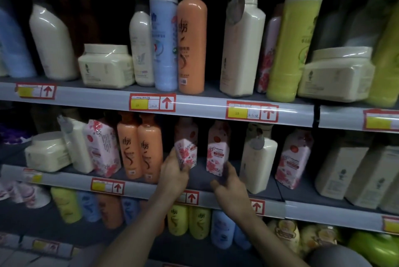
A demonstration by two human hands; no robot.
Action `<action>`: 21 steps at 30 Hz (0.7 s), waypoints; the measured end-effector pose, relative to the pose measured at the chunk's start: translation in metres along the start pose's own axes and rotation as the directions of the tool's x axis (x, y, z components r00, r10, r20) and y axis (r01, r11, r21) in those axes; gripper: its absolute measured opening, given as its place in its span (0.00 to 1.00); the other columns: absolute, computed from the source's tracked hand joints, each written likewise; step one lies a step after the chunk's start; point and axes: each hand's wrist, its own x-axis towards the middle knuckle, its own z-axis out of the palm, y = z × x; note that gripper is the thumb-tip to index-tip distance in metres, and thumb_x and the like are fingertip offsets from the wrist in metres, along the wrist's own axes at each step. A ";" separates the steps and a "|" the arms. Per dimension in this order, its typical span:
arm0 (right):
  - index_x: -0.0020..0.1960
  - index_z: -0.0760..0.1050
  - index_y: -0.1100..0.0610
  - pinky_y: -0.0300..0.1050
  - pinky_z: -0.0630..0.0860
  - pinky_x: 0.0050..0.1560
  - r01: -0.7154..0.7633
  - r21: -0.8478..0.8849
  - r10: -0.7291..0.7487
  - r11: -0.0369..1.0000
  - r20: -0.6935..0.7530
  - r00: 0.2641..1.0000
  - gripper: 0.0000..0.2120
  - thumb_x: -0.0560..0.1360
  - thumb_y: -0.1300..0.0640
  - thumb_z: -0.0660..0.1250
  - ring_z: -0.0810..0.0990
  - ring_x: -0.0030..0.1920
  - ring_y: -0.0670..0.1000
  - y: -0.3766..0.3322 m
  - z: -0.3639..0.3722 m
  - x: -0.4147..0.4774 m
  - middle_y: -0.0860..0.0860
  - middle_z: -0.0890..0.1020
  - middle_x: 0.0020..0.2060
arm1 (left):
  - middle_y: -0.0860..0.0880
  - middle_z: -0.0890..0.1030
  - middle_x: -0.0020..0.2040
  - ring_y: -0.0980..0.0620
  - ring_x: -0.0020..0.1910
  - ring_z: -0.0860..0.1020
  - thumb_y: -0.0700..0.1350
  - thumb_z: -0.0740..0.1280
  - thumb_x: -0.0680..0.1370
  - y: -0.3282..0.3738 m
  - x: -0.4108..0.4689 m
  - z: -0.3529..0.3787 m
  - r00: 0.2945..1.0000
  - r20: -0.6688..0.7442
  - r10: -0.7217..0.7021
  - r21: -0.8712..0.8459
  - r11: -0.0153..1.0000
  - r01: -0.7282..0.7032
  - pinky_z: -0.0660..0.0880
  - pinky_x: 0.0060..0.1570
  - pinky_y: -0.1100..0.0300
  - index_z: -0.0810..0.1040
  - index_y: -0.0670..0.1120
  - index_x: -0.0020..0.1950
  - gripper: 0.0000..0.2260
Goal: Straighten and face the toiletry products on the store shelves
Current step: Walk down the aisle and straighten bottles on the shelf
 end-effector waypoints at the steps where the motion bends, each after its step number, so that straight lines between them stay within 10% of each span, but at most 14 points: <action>1: 0.75 0.67 0.51 0.18 0.67 0.42 -0.009 0.014 0.008 1.000 0.003 1.000 0.28 0.77 0.61 0.69 0.77 0.56 0.45 0.002 0.004 0.004 0.45 0.78 0.58 | 0.44 0.80 0.65 0.43 0.64 0.78 0.40 0.70 0.78 -0.002 0.005 0.006 1.000 -0.001 -0.002 -0.007 1.000 0.002 0.71 0.61 0.59 0.69 0.47 0.74 0.25; 8: 0.76 0.64 0.53 0.40 0.70 0.46 -0.080 0.053 0.082 0.995 -0.033 0.996 0.29 0.78 0.57 0.69 0.75 0.45 0.47 0.003 0.005 0.034 0.48 0.76 0.53 | 0.42 0.82 0.60 0.40 0.60 0.80 0.45 0.70 0.78 -0.009 0.037 0.017 0.997 0.019 -0.078 -0.021 0.997 0.079 0.75 0.58 0.54 0.73 0.45 0.62 0.14; 21: 0.78 0.64 0.42 0.37 0.70 0.55 -0.048 0.041 0.049 0.998 -0.013 0.999 0.33 0.76 0.54 0.71 0.81 0.60 0.51 0.004 -0.004 0.034 0.43 0.81 0.55 | 0.46 0.84 0.57 0.45 0.59 0.81 0.44 0.70 0.79 0.005 0.023 0.035 0.997 0.076 0.030 -0.059 0.998 -0.026 0.68 0.48 0.65 0.75 0.44 0.65 0.15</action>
